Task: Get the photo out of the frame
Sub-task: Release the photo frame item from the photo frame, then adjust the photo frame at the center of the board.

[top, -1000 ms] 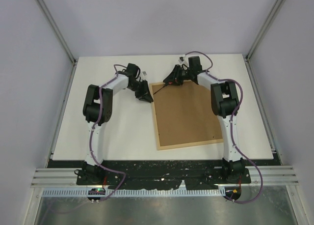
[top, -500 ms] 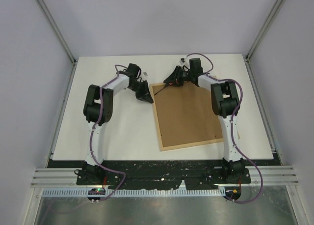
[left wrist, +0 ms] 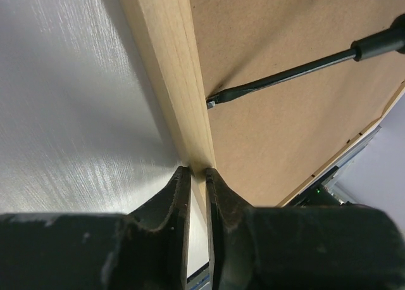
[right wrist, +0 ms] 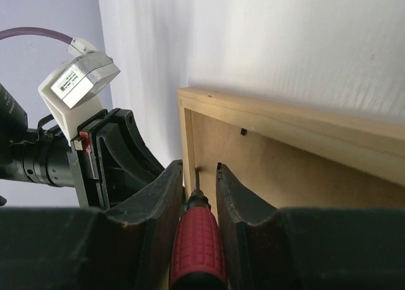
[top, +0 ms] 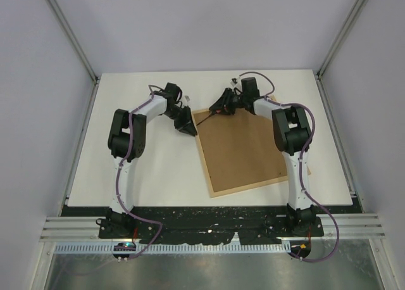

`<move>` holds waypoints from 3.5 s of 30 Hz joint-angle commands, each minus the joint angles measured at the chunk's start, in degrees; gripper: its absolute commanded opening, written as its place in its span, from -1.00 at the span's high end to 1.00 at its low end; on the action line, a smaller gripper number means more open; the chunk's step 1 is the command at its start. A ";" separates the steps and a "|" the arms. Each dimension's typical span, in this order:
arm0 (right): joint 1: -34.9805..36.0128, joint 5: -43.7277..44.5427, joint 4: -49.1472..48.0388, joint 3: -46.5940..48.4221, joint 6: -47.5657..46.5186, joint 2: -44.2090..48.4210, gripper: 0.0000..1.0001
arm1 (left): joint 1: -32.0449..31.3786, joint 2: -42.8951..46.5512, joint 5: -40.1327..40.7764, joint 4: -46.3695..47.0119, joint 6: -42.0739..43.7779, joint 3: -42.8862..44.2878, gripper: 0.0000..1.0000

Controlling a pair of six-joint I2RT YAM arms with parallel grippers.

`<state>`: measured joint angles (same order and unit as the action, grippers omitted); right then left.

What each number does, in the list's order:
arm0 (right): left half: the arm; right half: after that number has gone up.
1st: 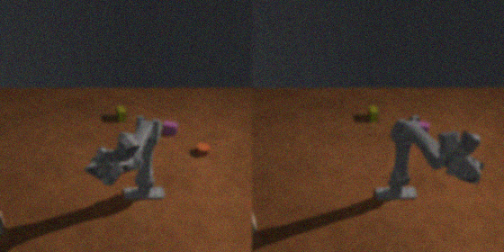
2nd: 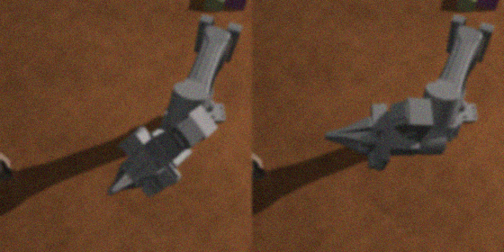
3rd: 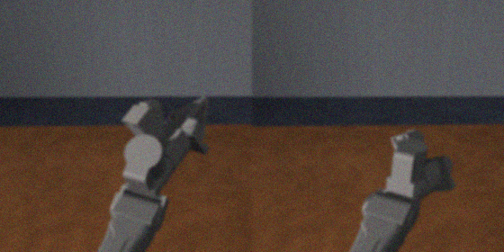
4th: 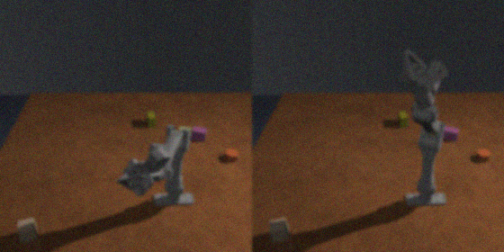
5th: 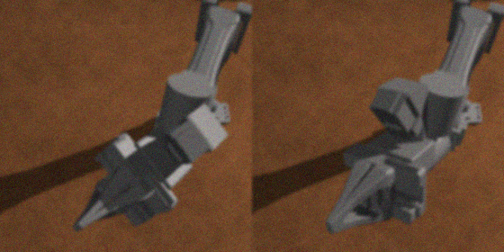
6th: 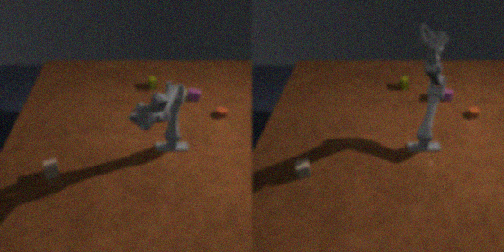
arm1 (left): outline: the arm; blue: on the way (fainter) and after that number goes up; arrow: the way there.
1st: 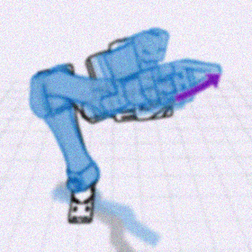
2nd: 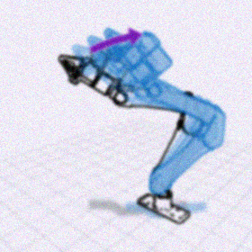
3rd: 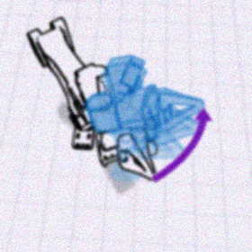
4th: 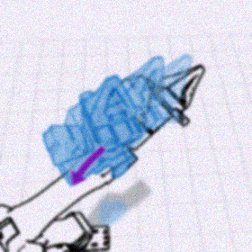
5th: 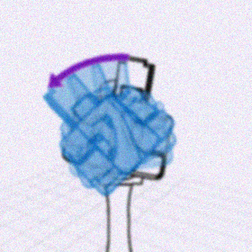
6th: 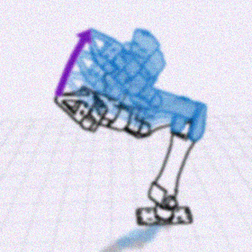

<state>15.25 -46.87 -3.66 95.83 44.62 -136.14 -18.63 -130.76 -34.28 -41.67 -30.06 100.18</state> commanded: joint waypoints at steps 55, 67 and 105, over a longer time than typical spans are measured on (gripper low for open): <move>-34.66 39.49 11.22 -31.32 -42.60 43.14 0.85 | -2.64 1.65 8.09 -2.71 5.89 6.87 -0.11; -34.76 24.29 25.18 -36.32 -51.56 50.43 0.85 | -2.20 -0.46 10.63 -3.59 6.60 11.35 -0.22; -33.35 17.08 30.91 -46.87 -55.95 66.88 0.85 | -2.90 -6.88 28.40 -13.79 10.20 23.65 -0.28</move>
<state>-18.41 -27.38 27.51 49.15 -9.23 -69.78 -20.95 -136.86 -6.04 -54.68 -19.33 120.84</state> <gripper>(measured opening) 0.314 0.641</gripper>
